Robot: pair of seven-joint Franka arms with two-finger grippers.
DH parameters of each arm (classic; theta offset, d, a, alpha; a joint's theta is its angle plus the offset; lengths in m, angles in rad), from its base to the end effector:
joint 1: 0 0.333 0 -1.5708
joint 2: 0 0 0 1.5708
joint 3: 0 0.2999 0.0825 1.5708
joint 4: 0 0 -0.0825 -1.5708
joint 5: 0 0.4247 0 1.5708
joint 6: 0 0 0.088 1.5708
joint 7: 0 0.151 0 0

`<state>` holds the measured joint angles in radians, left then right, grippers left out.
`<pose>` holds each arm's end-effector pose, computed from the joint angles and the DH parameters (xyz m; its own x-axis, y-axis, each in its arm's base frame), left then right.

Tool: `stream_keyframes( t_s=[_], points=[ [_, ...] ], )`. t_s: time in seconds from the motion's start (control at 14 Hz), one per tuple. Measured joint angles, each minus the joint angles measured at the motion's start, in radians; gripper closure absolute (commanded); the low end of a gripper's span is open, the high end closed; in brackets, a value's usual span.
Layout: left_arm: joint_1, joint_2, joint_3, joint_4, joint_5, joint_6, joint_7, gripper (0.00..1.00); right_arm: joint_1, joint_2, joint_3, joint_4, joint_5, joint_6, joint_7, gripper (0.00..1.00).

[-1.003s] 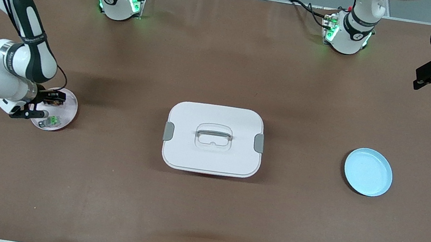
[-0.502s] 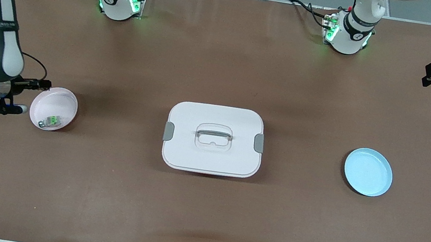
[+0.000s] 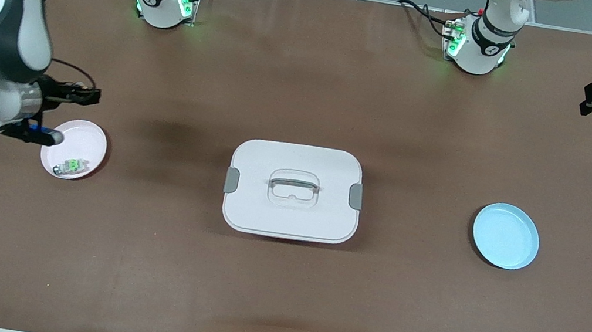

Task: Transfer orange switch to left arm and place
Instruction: 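Carry the switch over the box while the left gripper approaches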

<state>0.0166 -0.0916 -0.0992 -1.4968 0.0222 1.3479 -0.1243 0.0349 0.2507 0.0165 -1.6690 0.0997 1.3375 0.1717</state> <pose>0.5376 -0.0433 0.6346 0.9974 0.0476 -0.0533 0.0456 -0.9982 -0.0379 0.5708 0.0456 0.3618 0.8239 -0.1033 -0.5573 -0.1260 -0.9920 -0.0024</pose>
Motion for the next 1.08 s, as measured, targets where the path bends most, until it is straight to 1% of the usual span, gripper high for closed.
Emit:
stream_keyframes(
  t_s=[0.22,0.36,0.5,0.65,0.79,0.93,1.08],
  points=[
    [0.001,-0.012,0.001,0.007,0.000,-0.021,0.000,0.00,0.109,-0.063,0.003,0.005,0.117,-0.009,0.214,0.82],
    [0.001,-0.012,0.002,0.007,0.000,-0.026,0.000,0.00,0.187,-0.074,0.004,0.032,0.178,-0.007,0.389,0.83],
    [0.001,-0.012,0.002,0.007,0.000,-0.028,0.000,0.00,0.297,-0.073,0.004,0.068,0.257,0.016,0.589,0.83],
    [0.001,-0.012,0.002,0.006,0.000,-0.028,0.000,0.00,0.390,-0.073,0.005,0.099,0.362,0.092,0.786,0.83],
    [0.000,-0.011,0.001,0.006,0.000,-0.028,0.000,0.00,0.449,-0.072,0.005,0.110,0.451,0.192,0.932,0.83],
    [-0.001,-0.007,0.000,0.005,-0.012,-0.028,0.000,0.00,0.498,-0.062,0.004,0.111,0.531,0.316,1.056,0.83],
    [-0.002,-0.004,-0.002,0.004,-0.054,-0.028,0.000,0.00,0.556,-0.043,0.004,0.113,0.591,0.458,1.187,0.83]
  ],
)
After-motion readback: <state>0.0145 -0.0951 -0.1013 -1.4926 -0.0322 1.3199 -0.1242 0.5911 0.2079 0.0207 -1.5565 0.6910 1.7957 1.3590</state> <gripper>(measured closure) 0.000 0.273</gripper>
